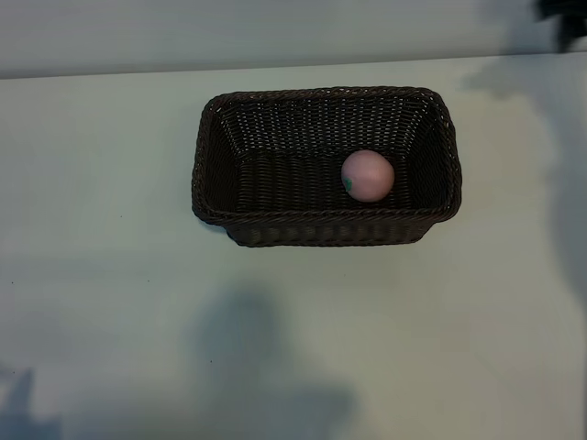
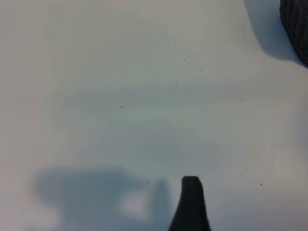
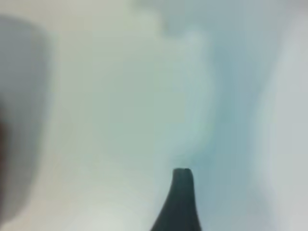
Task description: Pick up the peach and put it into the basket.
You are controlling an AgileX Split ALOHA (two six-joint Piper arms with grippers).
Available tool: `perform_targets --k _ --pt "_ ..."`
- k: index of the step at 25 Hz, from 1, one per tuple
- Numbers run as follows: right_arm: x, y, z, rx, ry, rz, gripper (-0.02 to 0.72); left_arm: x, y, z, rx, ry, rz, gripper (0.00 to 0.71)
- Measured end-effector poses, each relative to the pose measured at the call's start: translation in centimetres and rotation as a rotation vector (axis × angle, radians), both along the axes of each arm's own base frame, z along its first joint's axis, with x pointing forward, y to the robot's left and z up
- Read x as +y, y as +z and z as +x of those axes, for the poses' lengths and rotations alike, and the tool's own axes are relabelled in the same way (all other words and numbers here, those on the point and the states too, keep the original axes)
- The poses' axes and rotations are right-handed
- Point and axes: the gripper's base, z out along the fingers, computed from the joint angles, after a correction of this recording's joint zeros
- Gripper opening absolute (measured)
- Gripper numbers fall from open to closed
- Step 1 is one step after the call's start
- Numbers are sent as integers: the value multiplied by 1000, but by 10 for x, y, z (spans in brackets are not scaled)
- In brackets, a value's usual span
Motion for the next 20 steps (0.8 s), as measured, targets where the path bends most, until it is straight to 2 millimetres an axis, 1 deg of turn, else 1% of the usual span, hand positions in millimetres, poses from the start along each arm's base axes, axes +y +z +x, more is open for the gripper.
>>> perform_targets --k 2,4,6,9,11,14,18,20 --pt "-33 -1 -7 31 -81 4 616 0 0 0 0 0 0 590" --pt "-57 -2 -15 59 -142 9 609 0 0 0 0 0 0 590" --pt "-75 -2 -20 69 -189 13 604 0 0 0 0 0 0 590" --pt "-89 -2 -25 68 -232 34 599 0 0 0 0 0 0 590" --pt "-89 3 -27 49 -240 70 597 0 0 0 0 0 0 590" --pt "-82 22 -35 -4 -234 93 597 0 0 0 0 0 0 590" --pt "-71 64 -59 -114 -219 103 597 0 0 0 0 0 0 590" --pt "-63 88 -78 -177 -206 108 597 0 0 0 0 0 0 590"
